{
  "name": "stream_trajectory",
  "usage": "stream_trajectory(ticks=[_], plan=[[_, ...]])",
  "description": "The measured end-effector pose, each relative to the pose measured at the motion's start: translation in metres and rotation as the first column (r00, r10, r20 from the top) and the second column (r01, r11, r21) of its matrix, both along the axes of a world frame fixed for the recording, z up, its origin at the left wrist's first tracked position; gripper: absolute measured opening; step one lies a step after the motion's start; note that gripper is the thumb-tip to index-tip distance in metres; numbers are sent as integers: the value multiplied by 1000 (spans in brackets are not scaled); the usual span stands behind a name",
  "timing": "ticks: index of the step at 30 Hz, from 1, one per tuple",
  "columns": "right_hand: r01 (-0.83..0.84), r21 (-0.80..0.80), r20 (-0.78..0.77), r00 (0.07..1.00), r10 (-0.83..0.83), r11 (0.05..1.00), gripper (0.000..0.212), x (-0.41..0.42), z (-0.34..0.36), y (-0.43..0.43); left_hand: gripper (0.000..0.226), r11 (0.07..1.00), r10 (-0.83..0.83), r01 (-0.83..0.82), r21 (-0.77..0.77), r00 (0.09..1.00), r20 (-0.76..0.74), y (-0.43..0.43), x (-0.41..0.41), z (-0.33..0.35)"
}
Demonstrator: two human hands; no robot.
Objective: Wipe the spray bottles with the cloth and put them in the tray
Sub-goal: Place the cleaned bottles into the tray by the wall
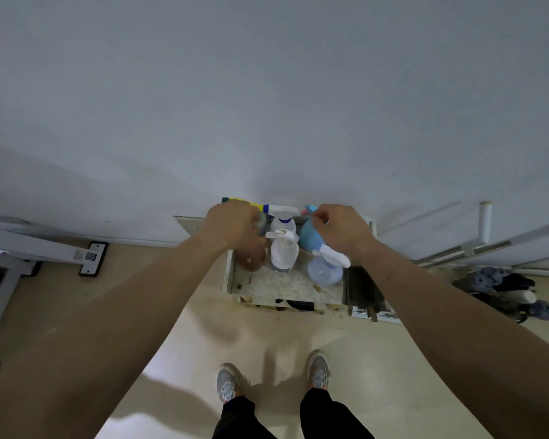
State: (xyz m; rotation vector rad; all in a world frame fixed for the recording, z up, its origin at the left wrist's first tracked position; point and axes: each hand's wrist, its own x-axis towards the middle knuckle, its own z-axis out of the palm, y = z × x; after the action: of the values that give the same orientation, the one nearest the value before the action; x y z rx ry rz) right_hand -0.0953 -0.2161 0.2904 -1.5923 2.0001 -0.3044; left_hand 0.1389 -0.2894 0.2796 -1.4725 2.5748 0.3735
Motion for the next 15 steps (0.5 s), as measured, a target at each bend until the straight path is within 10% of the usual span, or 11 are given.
stream_trajectory(ticks=[8, 15], plan=[[-70, 140, -104, 991, 85, 988, 50, -39, -32, -36, 34, 996, -81, 78, -36, 994, -76, -28, -63, 3], [-116, 110, -124, 984, 129, 987, 21, -35, -60, -46, 23, 988, -146, 150, -36, 985, 90, -32, -77, -17]])
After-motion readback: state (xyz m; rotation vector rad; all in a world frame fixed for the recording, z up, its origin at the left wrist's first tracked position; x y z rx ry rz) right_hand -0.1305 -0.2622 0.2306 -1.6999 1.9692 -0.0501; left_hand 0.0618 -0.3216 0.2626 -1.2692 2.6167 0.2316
